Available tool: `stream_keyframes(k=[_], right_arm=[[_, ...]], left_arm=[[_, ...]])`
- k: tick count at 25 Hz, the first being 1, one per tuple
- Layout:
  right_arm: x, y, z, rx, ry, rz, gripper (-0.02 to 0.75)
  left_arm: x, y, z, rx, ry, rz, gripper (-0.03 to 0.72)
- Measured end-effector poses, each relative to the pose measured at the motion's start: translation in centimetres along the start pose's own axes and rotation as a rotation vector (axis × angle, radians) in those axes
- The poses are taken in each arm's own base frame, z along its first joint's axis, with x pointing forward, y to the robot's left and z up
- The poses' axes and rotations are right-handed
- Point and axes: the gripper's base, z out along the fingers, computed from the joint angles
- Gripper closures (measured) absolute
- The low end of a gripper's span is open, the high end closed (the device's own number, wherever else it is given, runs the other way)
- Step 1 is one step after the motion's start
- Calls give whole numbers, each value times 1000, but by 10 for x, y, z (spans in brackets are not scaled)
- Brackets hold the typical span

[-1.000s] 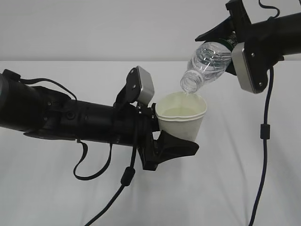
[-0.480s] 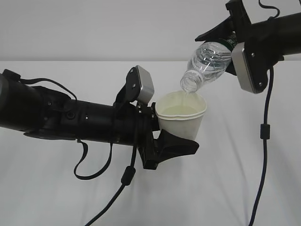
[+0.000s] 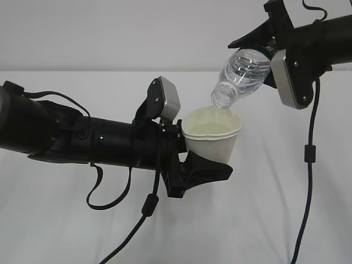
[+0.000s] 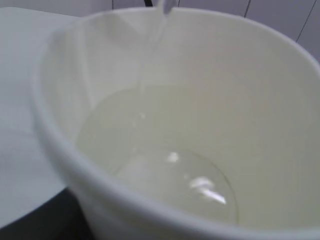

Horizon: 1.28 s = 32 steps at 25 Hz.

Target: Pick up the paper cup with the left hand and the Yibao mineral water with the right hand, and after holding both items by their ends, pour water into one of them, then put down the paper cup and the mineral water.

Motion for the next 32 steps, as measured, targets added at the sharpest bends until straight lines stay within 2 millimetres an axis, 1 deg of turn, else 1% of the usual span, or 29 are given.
stream_keyframes(k=[25, 32], right_arm=[[0, 0, 0, 1, -1, 0, 276], [2, -6, -1, 13, 6, -12, 276]], left_arm=[[0, 1, 0, -10, -1, -6, 232], [0, 1, 0, -15, -3, -10, 232]])
